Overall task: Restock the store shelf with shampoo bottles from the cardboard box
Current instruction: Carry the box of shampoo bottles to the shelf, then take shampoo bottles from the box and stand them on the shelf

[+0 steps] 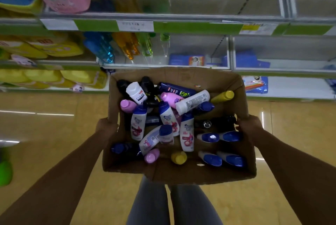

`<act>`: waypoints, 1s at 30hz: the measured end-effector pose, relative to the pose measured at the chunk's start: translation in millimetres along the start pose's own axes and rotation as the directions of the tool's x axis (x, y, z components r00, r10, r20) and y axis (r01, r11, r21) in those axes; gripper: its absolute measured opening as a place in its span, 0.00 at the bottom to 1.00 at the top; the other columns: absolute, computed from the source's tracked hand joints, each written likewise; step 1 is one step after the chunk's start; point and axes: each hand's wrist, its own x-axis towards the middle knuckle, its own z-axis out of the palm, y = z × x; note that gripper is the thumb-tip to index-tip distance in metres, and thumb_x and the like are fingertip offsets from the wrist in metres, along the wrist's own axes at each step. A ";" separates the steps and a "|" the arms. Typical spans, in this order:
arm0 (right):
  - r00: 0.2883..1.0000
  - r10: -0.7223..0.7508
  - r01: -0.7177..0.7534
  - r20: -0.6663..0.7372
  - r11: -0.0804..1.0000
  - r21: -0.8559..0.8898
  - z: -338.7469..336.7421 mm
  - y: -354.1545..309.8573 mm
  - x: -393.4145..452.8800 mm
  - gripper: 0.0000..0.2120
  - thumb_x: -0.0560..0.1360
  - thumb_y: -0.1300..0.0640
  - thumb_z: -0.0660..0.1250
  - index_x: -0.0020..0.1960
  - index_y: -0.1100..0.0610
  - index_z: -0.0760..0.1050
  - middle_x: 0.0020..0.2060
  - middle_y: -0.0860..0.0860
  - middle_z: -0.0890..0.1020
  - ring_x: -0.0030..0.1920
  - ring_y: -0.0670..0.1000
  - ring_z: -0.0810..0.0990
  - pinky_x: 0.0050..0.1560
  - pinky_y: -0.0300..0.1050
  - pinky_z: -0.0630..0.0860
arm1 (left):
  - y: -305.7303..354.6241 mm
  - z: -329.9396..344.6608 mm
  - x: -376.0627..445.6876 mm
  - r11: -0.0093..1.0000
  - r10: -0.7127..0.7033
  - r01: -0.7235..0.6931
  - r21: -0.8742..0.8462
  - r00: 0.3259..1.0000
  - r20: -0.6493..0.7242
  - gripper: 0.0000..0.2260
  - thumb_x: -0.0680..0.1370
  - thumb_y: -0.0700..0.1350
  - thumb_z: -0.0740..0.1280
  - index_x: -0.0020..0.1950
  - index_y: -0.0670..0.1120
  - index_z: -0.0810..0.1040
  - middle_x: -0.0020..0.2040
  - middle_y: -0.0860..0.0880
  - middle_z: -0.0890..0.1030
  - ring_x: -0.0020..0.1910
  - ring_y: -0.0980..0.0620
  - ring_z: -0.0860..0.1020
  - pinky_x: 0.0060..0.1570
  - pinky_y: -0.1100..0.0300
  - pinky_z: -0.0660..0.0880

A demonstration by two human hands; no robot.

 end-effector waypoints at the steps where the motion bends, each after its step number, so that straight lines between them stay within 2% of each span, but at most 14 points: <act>1: 1.000 0.001 -0.001 0.002 1.000 0.006 0.5 2.4 0.3 0.05 0.75 0.64 0.65 0.41 0.57 0.76 0.49 0.65 0.82 0.47 0.64 0.80 0.54 0.61 0.77 | -2.7 0.4 -0.5 1.000 -0.003 0.003 0.005 1.000 0.001 0.04 0.73 0.36 0.67 0.39 0.41 0.77 0.45 0.36 0.81 0.45 0.37 0.79 0.50 0.41 0.77; 2: 1.000 0.001 -0.001 0.004 1.000 0.009 0.6 3.6 0.6 0.05 0.75 0.64 0.65 0.41 0.57 0.76 0.49 0.65 0.82 0.46 0.64 0.80 0.54 0.61 0.77 | -4.8 1.4 0.4 1.000 0.004 -0.004 0.011 1.000 -0.002 0.01 0.73 0.36 0.67 0.42 0.40 0.78 0.46 0.35 0.81 0.47 0.36 0.80 0.51 0.41 0.77; 5: 1.000 -0.003 0.003 -0.005 1.000 0.001 1.8 3.9 4.8 0.08 0.75 0.63 0.65 0.39 0.54 0.75 0.48 0.64 0.82 0.50 0.66 0.81 0.54 0.63 0.76 | -7.2 3.8 6.1 0.999 0.015 -0.014 0.040 1.000 -0.020 0.08 0.73 0.35 0.68 0.51 0.34 0.79 0.49 0.34 0.81 0.50 0.35 0.79 0.52 0.41 0.77; 9: 1.000 -0.019 0.019 -0.022 1.000 -0.018 3.3 9.7 8.7 0.09 0.74 0.62 0.65 0.38 0.51 0.74 0.49 0.63 0.82 0.51 0.67 0.81 0.55 0.65 0.77 | -8.2 6.3 1.6 0.993 0.053 -0.048 0.103 0.998 -0.043 0.09 0.73 0.36 0.69 0.51 0.33 0.79 0.49 0.34 0.81 0.49 0.37 0.79 0.50 0.46 0.76; 13: 0.998 -0.021 0.020 -0.056 1.000 -0.015 4.2 10.0 9.1 0.09 0.75 0.63 0.64 0.38 0.51 0.74 0.50 0.62 0.82 0.51 0.65 0.81 0.55 0.63 0.78 | -9.2 5.8 1.3 0.994 0.050 -0.047 0.095 0.998 -0.033 0.07 0.74 0.35 0.66 0.50 0.35 0.79 0.47 0.37 0.80 0.48 0.39 0.78 0.50 0.47 0.76; 15: 0.997 -0.040 0.037 -0.060 0.998 -0.045 3.6 8.8 5.8 0.06 0.75 0.62 0.63 0.42 0.55 0.76 0.50 0.63 0.82 0.52 0.66 0.80 0.55 0.59 0.78 | -8.8 5.3 -0.4 0.990 0.060 -0.054 0.132 0.997 -0.045 0.06 0.74 0.35 0.64 0.49 0.36 0.79 0.48 0.37 0.80 0.49 0.38 0.78 0.49 0.48 0.75; 18: 0.993 -0.082 0.070 -0.088 0.990 -0.124 1.4 6.2 -2.3 0.09 0.77 0.60 0.60 0.52 0.60 0.78 0.49 0.63 0.81 0.51 0.65 0.79 0.48 0.52 0.74 | -6.1 4.5 -7.5 0.970 0.093 -0.076 0.231 0.994 -0.065 0.05 0.76 0.37 0.62 0.46 0.37 0.76 0.45 0.37 0.78 0.51 0.35 0.77 0.45 0.51 0.71; 21: 0.977 -0.152 0.123 -0.147 0.974 -0.191 -0.7 1.6 -14.8 0.12 0.77 0.60 0.59 0.57 0.60 0.77 0.51 0.62 0.81 0.53 0.65 0.78 0.50 0.51 0.73 | -4.1 3.7 -20.3 0.955 0.158 -0.121 0.270 0.981 -0.117 0.10 0.78 0.38 0.60 0.53 0.35 0.77 0.51 0.34 0.79 0.53 0.34 0.76 0.48 0.50 0.72; 25: 0.950 -0.212 0.169 -0.229 0.966 -0.194 2.2 -15.5 -41.2 0.15 0.77 0.62 0.61 0.62 0.61 0.73 0.56 0.61 0.79 0.57 0.64 0.77 0.54 0.52 0.73 | 3.2 2.4 -42.9 0.967 0.208 -0.173 0.188 0.961 -0.182 0.14 0.79 0.40 0.59 0.62 0.37 0.75 0.59 0.35 0.78 0.58 0.35 0.75 0.52 0.52 0.71; 28: 0.921 -0.273 0.231 -0.278 0.957 -0.175 10.4 -30.6 -60.6 0.16 0.74 0.63 0.63 0.62 0.62 0.73 0.58 0.61 0.78 0.59 0.63 0.76 0.58 0.55 0.73 | 11.7 -2.6 -57.2 0.974 0.224 -0.209 0.092 0.954 -0.201 0.15 0.78 0.40 0.61 0.64 0.38 0.73 0.59 0.36 0.77 0.58 0.36 0.75 0.55 0.51 0.72; 30: 0.905 -0.319 0.283 -0.282 0.945 -0.164 18.5 -36.8 -72.2 0.18 0.72 0.65 0.62 0.62 0.61 0.73 0.58 0.60 0.77 0.59 0.62 0.76 0.61 0.57 0.74 | 17.5 -7.8 -66.8 0.956 0.292 -0.282 0.078 0.931 -0.221 0.16 0.77 0.39 0.62 0.65 0.39 0.72 0.61 0.37 0.76 0.59 0.38 0.74 0.55 0.53 0.70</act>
